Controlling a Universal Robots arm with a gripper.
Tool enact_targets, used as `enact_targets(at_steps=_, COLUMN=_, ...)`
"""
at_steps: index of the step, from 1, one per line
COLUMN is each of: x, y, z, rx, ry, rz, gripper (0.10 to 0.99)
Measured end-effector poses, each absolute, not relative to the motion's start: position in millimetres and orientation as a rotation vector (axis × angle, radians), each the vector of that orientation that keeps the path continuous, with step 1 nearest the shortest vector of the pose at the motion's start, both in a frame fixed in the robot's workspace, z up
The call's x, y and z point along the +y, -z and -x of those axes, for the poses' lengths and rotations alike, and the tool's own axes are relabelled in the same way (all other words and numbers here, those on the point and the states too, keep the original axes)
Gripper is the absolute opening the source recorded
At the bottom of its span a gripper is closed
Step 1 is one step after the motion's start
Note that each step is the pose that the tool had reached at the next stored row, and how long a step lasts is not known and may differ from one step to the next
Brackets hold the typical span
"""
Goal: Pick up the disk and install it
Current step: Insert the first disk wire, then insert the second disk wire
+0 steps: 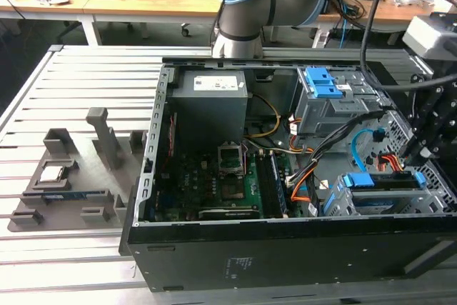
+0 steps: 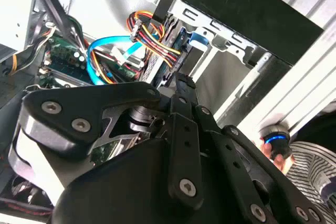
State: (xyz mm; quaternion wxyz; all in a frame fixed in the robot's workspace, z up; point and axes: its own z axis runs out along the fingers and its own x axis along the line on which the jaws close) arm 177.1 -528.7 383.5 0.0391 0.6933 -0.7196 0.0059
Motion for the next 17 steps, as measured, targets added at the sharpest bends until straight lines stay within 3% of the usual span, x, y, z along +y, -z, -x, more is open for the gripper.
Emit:
enact_targets(at_steps=1, x=-527.3, y=-396.0, z=-177.0, rx=-2.206, ry=-0.018, rz=-2.125, gripper=0.106)
enact_targets(at_steps=17, x=-527.3, y=-398.1, z=-177.1, rx=-2.206, ry=-0.018, rz=-2.125, gripper=0.106)
